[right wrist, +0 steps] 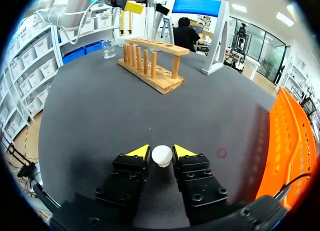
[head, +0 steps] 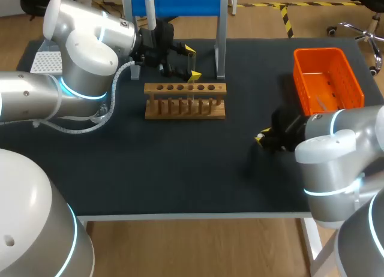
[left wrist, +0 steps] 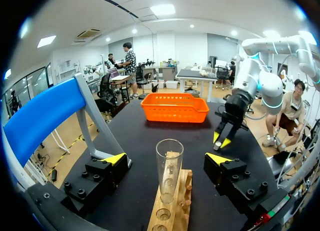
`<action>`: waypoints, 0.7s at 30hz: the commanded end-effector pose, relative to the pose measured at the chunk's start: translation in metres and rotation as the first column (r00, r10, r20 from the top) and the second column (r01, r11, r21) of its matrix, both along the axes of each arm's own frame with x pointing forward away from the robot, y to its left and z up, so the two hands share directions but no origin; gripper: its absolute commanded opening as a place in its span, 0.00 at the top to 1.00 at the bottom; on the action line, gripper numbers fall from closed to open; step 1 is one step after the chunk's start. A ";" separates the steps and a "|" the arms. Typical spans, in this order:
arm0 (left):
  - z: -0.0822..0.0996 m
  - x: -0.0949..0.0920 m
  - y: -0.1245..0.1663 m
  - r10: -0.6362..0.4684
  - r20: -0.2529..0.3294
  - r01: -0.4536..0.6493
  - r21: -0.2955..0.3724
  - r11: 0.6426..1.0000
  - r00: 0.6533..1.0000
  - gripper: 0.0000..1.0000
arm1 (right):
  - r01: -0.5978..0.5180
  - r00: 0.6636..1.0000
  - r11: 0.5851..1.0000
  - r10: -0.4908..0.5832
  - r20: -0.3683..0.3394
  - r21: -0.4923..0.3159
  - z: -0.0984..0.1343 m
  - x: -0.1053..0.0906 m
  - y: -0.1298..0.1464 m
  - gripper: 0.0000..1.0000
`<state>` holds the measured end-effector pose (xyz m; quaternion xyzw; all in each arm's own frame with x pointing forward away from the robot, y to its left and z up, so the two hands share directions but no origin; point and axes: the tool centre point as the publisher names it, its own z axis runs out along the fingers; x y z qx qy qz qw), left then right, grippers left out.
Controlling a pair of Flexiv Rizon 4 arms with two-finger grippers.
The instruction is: Invert the test tube, pick up the pipette, mount the tip to pipette, aspirate from beaker and dispense into the tube, eject the tip, return the pipette, and cap with the stopper.
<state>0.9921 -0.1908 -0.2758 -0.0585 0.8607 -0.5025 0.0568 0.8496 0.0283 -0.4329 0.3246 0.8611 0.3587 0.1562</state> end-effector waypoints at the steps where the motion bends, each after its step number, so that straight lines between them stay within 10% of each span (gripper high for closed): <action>1: -0.001 0.000 0.000 0.001 0.003 -0.001 -0.004 1.000 1.000 0.00 | 0.002 1.000 1.000 -0.002 -0.004 -0.005 0.000 0.000 0.001 0.75; 21: -0.001 0.000 0.000 0.001 0.003 -0.001 -0.004 1.000 1.000 0.00 | 0.016 1.000 1.000 -0.016 -0.011 -0.015 -0.003 0.002 -0.001 1.00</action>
